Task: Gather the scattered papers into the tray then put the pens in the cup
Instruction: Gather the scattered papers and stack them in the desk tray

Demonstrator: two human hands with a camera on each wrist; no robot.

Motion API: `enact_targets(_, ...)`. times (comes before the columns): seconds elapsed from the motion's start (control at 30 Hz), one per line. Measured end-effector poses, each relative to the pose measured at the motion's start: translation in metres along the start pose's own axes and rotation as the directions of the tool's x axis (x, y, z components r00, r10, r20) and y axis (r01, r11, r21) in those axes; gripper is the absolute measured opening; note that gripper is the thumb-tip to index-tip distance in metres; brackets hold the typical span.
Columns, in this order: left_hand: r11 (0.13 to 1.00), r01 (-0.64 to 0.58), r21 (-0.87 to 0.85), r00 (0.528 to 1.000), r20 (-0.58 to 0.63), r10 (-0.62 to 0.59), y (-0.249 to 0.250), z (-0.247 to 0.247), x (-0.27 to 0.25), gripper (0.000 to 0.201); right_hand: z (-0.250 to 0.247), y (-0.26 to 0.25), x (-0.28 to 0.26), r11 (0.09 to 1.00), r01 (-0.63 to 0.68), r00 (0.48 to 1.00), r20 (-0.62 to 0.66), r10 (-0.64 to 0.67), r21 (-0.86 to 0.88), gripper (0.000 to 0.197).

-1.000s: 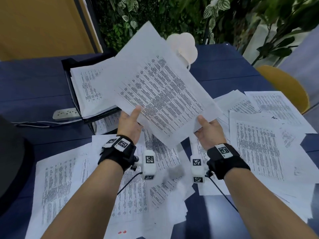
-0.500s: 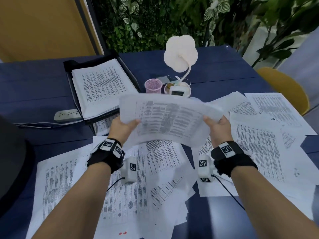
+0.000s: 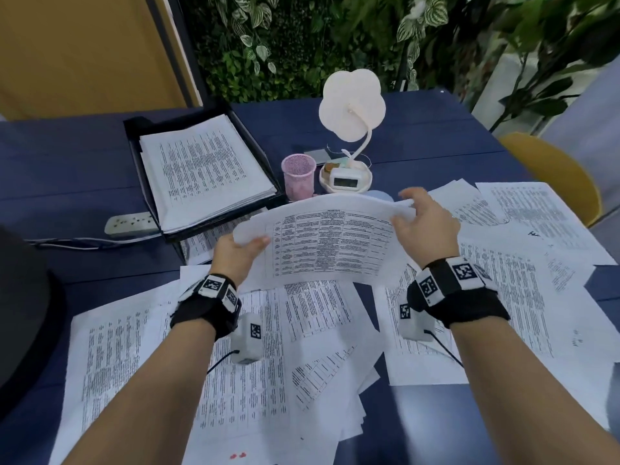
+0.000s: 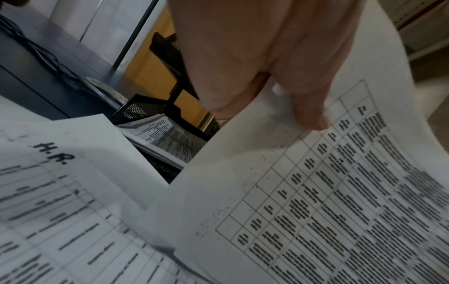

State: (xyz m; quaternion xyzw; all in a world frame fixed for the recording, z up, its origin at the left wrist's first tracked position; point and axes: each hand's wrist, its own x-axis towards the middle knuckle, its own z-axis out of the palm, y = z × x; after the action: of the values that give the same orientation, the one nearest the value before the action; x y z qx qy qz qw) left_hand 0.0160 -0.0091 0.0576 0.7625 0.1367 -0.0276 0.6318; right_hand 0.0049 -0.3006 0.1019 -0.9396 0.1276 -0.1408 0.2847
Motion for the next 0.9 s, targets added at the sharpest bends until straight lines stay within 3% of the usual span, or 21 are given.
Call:
enact_targets(0.07, 1.0, -0.006, 0.02, 1.0, 0.028, 0.006, 0.001, -0.001, 0.0, 0.021, -0.004, -0.012, 0.003, 0.967, 0.097, 0.995, 0.036, -0.091, -0.235, 0.026)
enact_targets(0.13, 0.999, -0.011, 0.035, 0.999, 0.04, 0.009, 0.002, -0.002, -0.001, 0.023, -0.004, -0.024, 0.003, 0.913, 0.202, 0.978, 0.124, -0.168, -0.356, 0.025)
enact_targets(0.27, 0.998, -0.034, 0.059, 0.995, 0.09, 0.028, 0.009, -0.003, -0.004, 0.008, 0.005, -0.041, 0.0, 0.866, 0.332, 0.921, 0.328, -0.212, -0.373, 0.018)
enact_targets(0.37, 0.999, -0.023, 0.042, 0.998, 0.053, 0.02, 0.01, -0.001, -0.002, 0.018, 0.007, -0.043, -0.003, 0.909, 0.307, 0.915, 0.351, -0.2, -0.282, 0.026)
enact_targets(0.5, 0.993, -0.115, 0.042, 0.971, -0.208, 0.121, 0.008, -0.002, 0.003, 0.079, -0.007, -0.038, -0.002, 0.967, 0.213, 0.942, 0.294, -0.164, -0.142, 0.022)
enact_targets(0.57, 0.993, -0.118, -0.029, 0.947, -0.305, 0.103, 0.007, 0.0, 0.004, 0.097, -0.012, -0.031, 0.002, 0.983, 0.138, 0.943, 0.289, -0.167, 0.117, 0.015)
enact_targets(0.63, 0.983, -0.135, -0.127, 0.952, -0.292, 0.093, 0.009, 0.006, 0.003, 0.103, -0.014, -0.025, 0.002, 0.906, 0.068, 0.941, 0.276, -0.198, 0.417, 0.021)
enact_targets(0.7, 0.968, -0.109, -0.226, 0.983, -0.172, 0.071, 0.016, 0.015, -0.002, 0.092, -0.012, -0.02, 0.0, 0.801, 0.004, 0.948, 0.251, -0.193, 0.598, 0.022)
enact_targets(0.8, 0.961, -0.075, -0.265, 0.995, 0.037, 0.088, 0.029, 0.028, -0.006, 0.045, -0.002, -0.014, -0.002, 0.739, -0.051, 0.963, 0.23, -0.142, 0.671, 0.019)
enact_targets(0.9, 0.96, -0.146, -0.24, 0.989, -0.037, 0.141, 0.038, 0.036, -0.006, 0.03, 0.009, -0.007, -0.004, 0.742, -0.096, 0.98, 0.196, -0.048, 0.663, 0.022)
